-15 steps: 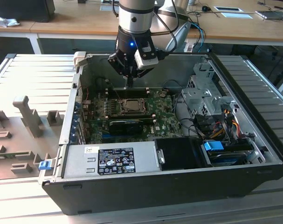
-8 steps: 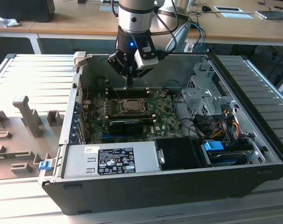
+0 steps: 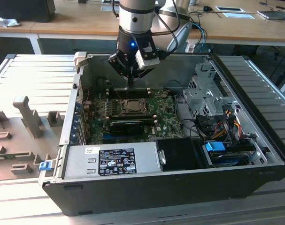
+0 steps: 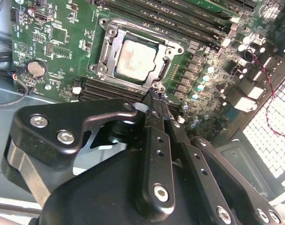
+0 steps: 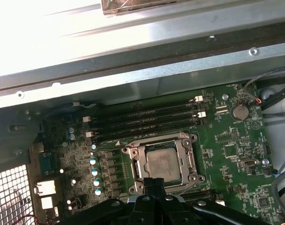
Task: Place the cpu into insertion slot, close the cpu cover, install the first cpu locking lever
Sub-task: 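Install the first cpu locking lever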
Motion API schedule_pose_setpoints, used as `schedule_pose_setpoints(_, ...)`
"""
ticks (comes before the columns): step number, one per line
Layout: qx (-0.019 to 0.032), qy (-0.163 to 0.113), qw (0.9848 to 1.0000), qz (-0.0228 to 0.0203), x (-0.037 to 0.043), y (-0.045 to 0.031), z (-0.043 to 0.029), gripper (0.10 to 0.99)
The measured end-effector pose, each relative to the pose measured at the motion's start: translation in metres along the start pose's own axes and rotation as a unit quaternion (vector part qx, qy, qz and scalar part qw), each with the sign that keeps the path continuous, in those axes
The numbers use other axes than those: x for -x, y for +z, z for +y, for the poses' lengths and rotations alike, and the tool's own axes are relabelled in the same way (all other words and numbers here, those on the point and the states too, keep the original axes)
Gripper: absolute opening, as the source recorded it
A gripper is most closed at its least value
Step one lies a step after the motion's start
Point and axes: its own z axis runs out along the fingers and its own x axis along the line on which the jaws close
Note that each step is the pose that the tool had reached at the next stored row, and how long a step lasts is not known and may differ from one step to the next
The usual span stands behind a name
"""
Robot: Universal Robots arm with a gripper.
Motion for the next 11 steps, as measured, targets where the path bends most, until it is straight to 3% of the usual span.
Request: schedule_pose_setpoints(11,-0.0004,-0.009,1.0,0.0004,-0.0004,0.0,-0.0001,0.106)
